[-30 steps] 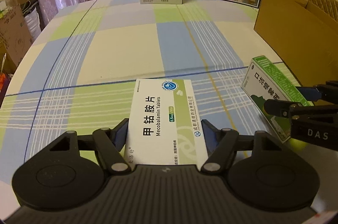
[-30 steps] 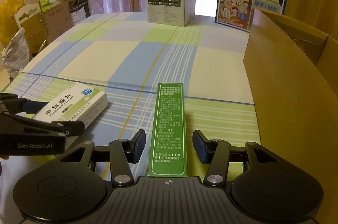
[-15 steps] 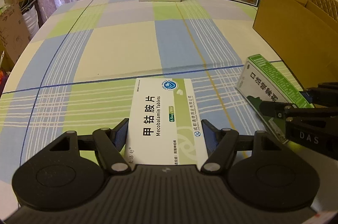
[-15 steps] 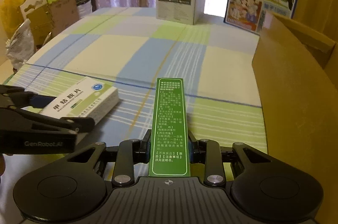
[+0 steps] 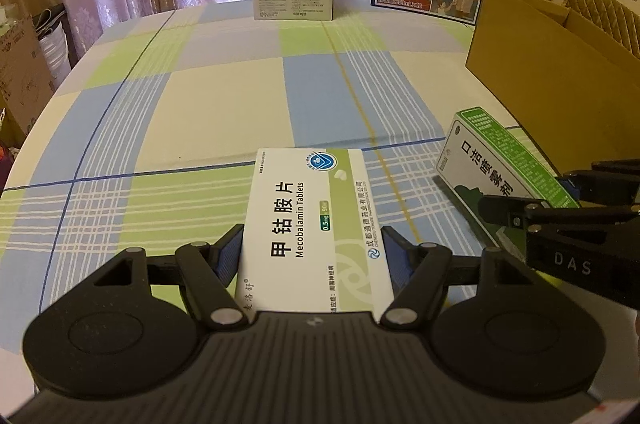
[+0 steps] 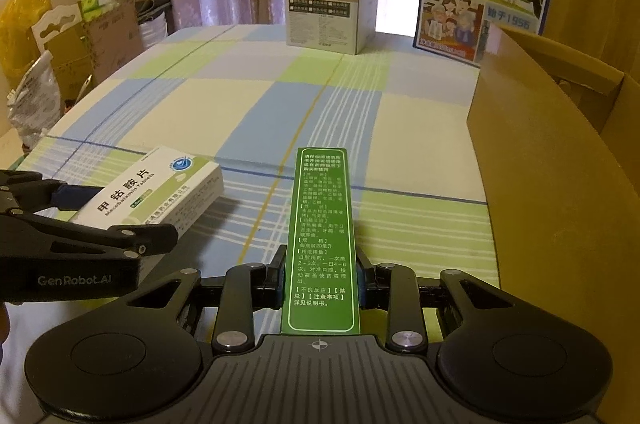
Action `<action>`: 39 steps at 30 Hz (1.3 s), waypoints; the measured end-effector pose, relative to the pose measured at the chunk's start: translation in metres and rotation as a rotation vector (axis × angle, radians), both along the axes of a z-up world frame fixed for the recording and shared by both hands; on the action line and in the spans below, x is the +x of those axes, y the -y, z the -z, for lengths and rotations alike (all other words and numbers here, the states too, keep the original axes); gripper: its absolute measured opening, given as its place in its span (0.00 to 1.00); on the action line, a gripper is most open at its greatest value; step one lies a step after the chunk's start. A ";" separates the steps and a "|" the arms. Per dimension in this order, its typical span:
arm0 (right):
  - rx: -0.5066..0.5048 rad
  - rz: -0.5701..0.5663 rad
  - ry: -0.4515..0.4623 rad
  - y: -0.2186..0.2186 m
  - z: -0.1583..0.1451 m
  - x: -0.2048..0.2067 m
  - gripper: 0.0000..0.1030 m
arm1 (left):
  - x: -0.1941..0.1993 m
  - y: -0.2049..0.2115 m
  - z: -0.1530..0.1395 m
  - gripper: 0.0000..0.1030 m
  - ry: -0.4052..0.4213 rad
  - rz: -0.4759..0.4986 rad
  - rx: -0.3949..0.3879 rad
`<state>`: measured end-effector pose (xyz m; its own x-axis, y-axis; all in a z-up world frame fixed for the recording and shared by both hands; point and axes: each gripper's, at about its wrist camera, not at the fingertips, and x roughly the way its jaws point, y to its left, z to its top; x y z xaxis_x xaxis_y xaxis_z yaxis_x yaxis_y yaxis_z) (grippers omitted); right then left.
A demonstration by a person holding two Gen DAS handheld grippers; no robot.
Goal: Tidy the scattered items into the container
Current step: 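Carry the green box with the right tool while the left tool carries the tablet box to the cardboard box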
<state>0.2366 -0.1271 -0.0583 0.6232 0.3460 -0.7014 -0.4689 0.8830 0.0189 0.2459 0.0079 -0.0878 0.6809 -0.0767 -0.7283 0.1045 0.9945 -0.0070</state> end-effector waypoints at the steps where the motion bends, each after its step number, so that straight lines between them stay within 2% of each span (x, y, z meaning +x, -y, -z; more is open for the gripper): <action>1: 0.004 0.004 0.001 0.002 0.000 0.000 0.27 | -0.001 0.000 -0.001 0.65 0.004 -0.002 0.001; 8: 0.028 0.030 0.019 0.017 -0.013 -0.013 0.27 | -0.015 0.006 -0.015 0.65 0.052 -0.019 0.002; 20: 0.069 0.102 0.083 0.058 -0.072 -0.057 0.27 | -0.073 0.029 -0.061 0.65 0.078 -0.027 -0.041; 30: 0.085 0.135 0.128 0.098 -0.119 -0.096 0.27 | -0.117 0.066 -0.109 0.65 0.126 0.041 -0.061; 39: 0.104 0.166 0.164 0.125 -0.145 -0.122 0.27 | -0.143 0.098 -0.133 0.65 0.157 0.100 -0.050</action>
